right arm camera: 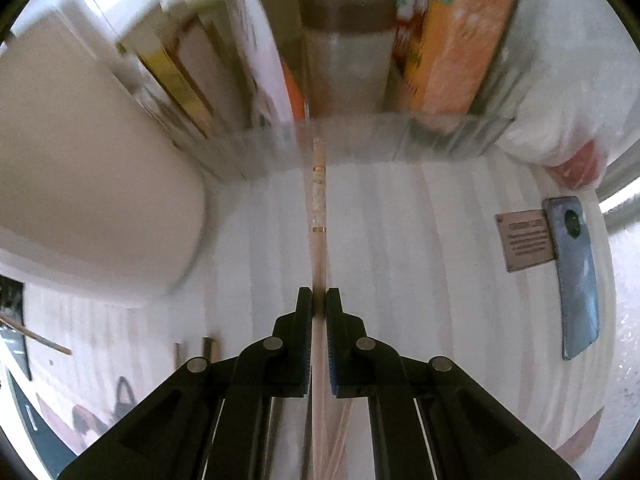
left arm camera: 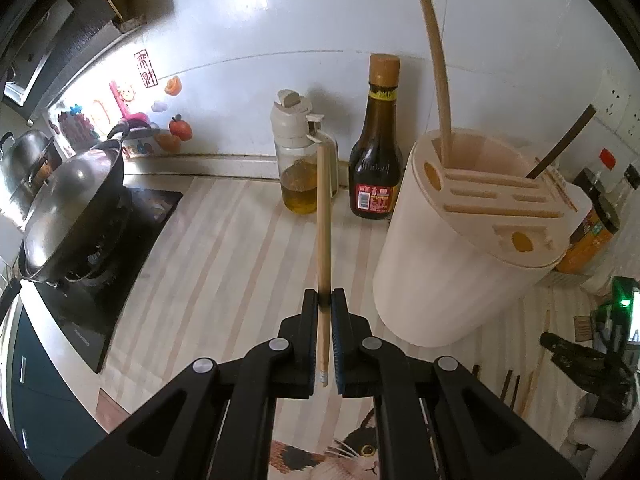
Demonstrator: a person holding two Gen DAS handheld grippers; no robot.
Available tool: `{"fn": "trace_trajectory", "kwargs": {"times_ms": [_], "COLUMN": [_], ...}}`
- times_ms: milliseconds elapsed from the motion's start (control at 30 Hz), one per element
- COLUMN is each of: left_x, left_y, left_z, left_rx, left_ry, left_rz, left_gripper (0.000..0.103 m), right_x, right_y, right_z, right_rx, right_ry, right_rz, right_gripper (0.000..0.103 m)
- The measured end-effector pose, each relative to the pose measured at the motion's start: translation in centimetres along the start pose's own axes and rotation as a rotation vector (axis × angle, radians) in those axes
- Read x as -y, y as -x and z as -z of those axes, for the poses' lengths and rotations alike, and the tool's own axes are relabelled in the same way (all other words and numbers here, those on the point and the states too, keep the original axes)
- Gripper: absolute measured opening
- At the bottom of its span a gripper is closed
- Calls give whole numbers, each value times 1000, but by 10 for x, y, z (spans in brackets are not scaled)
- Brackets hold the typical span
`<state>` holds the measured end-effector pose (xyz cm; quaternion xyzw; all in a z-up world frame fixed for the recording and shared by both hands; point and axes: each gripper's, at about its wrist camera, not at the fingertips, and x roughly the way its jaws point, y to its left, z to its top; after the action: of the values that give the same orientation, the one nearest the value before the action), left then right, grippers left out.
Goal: Organize utensils
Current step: 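Hold both chopsticks upright beside the holder, positioning them over the slots, then lower the light chopstick into a holder slot with the left tool while the right inserts the gold-banded one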
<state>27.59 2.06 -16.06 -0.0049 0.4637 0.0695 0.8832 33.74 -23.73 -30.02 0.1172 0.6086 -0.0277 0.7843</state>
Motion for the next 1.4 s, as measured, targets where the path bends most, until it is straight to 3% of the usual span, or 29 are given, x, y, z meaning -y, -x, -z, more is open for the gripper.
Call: {"fn": "trace_trajectory", "kwargs": {"times_ms": [400, 667, 867, 1167, 1400], "left_x": [-7, -4, 12, 47, 51], "left_y": [58, 131, 161, 111, 65], "left_z": [-16, -59, -97, -150, -167], "left_rx": [92, 220, 312, 284, 234], "left_ry": [17, 50, 43, -4, 13], "left_rz": [77, 224, 282, 269, 250], "left_gripper": [4, 4, 4, 4, 4], "right_x": [14, -18, -39, -57, -61], "right_y": [119, 213, 245, 264, 239], "right_z": [7, -37, -71, -121, -138], "right_rx": [280, 491, 601, 748, 840], "right_ry": [-31, 15, 18, -7, -11], "right_rz": [-149, -276, -322, -320, -316], "right_gripper": [7, 7, 7, 7, 7]}}
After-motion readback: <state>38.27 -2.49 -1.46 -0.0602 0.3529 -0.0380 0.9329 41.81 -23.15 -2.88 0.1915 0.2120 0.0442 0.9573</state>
